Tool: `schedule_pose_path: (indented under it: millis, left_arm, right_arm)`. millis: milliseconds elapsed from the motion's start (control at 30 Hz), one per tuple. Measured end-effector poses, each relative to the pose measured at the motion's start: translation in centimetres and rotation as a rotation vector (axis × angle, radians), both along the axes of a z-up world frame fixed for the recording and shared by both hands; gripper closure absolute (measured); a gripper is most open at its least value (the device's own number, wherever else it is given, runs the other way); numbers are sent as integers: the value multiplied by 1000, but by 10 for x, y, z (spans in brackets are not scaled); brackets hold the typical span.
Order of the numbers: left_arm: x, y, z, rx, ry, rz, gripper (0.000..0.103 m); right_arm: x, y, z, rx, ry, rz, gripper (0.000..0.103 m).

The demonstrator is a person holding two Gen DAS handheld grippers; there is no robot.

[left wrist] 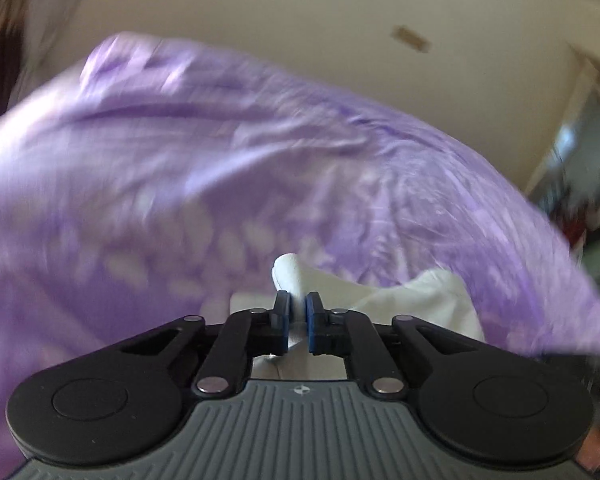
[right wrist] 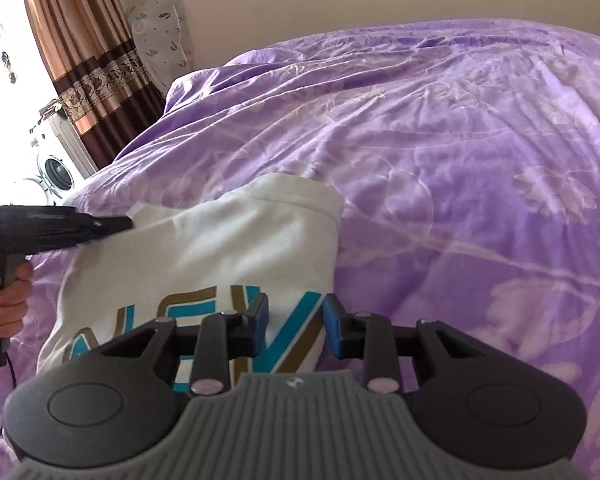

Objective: Fold small clothes

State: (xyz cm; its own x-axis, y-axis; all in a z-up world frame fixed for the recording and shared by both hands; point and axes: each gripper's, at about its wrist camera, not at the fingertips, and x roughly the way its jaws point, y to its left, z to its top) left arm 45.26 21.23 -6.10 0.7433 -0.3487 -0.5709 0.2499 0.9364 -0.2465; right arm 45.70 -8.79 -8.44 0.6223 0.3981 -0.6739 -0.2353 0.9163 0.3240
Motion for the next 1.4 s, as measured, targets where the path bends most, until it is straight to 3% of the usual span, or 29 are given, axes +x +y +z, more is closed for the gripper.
schedule_pose_path:
  millis: [67, 167, 333, 400, 533, 633, 700, 767, 867, 1033, 1200, 1300, 1400]
  left_arm:
    - [1, -5, -3, 86, 0, 4, 97]
    - [15, -7, -23, 142, 52, 39, 97]
    - [31, -5, -45, 135, 106, 83, 95]
    - [28, 3, -41, 122, 115, 119, 74]
    - [17, 17, -19, 114, 107, 196, 66]
    - [2, 34, -4, 14, 121, 216, 51]
    - [-12, 42, 5, -51, 134, 209, 30]
    - [-23, 45, 10, -94, 161, 187, 19]
    - [-30, 46, 5, -147, 257, 138, 18]
    - [-33, 54, -22, -220, 366, 158, 18]
    - [-30, 73, -53, -405, 408, 194, 18]
    - [-27, 74, -63, -460, 402, 188, 19]
    - [-22, 64, -68, -454, 386, 170, 40]
  right_arm:
    - [1, -2, -1, 11, 1, 2, 76]
    - [4, 0, -4, 10, -4, 9, 76]
    - [8, 6, -14, -23, 3, 12, 71]
    - [9, 5, -16, -28, 6, 3, 67]
    - [4, 0, -8, -18, 3, -7, 65]
    - [-3, -5, -1, 6, 3, -26, 60]
    - [-7, -9, 4, 31, 7, -34, 54]
    - [-13, -13, 8, 58, 14, -39, 42]
    - [-20, -18, 13, 106, 29, -41, 38]
    - [-21, -28, 2, 238, 120, -63, 38]
    - [-16, -32, -18, 305, 196, -70, 39]
    - [-8, -35, -36, 376, 247, -76, 42]
    - [2, -32, -52, 418, 273, -83, 44]
